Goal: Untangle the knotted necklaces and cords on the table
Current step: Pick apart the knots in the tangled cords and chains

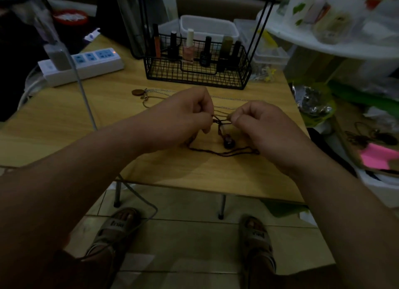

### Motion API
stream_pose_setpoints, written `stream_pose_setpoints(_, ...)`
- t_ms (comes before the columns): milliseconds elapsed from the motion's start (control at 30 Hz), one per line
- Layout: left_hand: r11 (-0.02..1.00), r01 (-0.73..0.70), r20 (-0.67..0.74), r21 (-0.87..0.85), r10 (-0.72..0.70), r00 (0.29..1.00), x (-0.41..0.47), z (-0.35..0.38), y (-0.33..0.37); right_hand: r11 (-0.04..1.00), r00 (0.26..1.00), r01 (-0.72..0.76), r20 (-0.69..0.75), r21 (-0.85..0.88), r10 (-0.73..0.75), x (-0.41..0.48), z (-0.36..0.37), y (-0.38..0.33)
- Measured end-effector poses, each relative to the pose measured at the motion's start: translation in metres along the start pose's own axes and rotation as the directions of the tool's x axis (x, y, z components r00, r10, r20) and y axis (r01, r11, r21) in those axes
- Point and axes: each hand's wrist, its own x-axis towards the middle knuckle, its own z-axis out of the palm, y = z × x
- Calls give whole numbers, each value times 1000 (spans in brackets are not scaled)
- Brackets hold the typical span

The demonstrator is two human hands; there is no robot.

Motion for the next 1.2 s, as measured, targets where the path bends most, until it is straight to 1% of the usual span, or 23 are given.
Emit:
stream_pose_setpoints(67, 1000, 3, -5, 25, -2, 1000, 1, 0, 1, 999, 999, 30, -38, -13, -30, -1, -2, 1)
stream_pose_setpoints(133, 997, 7, 11, 83, -8, 1000, 2, -1, 0, 1000, 999, 27, -44, -11, -27, -1, -3, 3)
stream_pose_setpoints(233, 985, 23, 61, 172, -34, 998, 3, -2, -1, 995, 999, -15, -35, 94, 18, 2, 1, 4)
stream_pose_setpoints(333, 953, 45, 75, 299, -70, 995, 4, -4, -3, 980, 997, -46, -48, 196, 56, 5, 2, 3)
stream_pose_setpoints(467, 947, 51, 46, 317, -69, 997, 0, -9, -1, 938, 994, -76, -43, 338, 96, 8, -3, 4)
stream_pose_setpoints(533, 949, 38, 25, 312, -49, 999, -1, -11, 0, 858, 993, -108, 6, 503, 121, 6, -6, 3)
stream_pose_setpoints(600, 952, 26, 0, 306, -27, 1000, -1, -11, 3, 715, 988, -143, 59, 685, 140, 4, -7, 2)
stream_pose_setpoints(667, 959, 35, -21, 282, -30, 999, -1, -11, 7, 564, 983, -173, 105, 807, 151, 2, -8, 0)
stream_pose_setpoints(767, 973, 29, -35, 231, -22, 999, 0, -9, 10, 385, 979, -196, 156, 902, 135, 2, -9, -3)
stream_pose_setpoints(833, 981, 24, -58, 194, -13, 998, 1, -8, 11, 294, 979, -197, 171, 935, 112, 4, -9, -4)
stream_pose_setpoints(933, 978, 4, -58, 207, 8, 998, 3, -5, 10, 186, 982, -186, 175, 965, 74, 8, -10, -2)
stream_pose_setpoints(967, 976, 1, -46, 216, 9, 999, 3, -4, 10, 180, 982, -187, 179, 966, 62, 9, -11, -1)
stream_pose_setpoints(1000, 975, 1, -39, 221, 8, 999, 3, -4, 10, 201, 981, -191, 183, 961, 57, 10, -11, -1)
stream_pose_setpoints(1033, 974, 3, -41, 225, 6, 999, 3, -3, 8, 257, 981, -196, 185, 946, 65, 10, -12, -1)
stream_pose_setpoints(1067, 974, 5, -50, 225, 6, 999, 3, -4, 7, 342, 980, -198, 180, 919, 83, 10, -12, -1)
stream_pose_setpoints(1100, 976, 6, -63, 219, 8, 998, 3, -4, 6, 449, 980, -196, 164, 872, 108, 10, -12, 0)
stream_pose_setpoints(1167, 978, 8, -85, 207, 10, 996, 2, -6, 5, 663, 983, -182, 115, 726, 144, 8, -12, 1)
stream_pose_setpoints(1200, 977, 9, -92, 213, 11, 996, 2, -8, 4, 745, 985, -168, 86, 645, 147, 7, -11, 2)
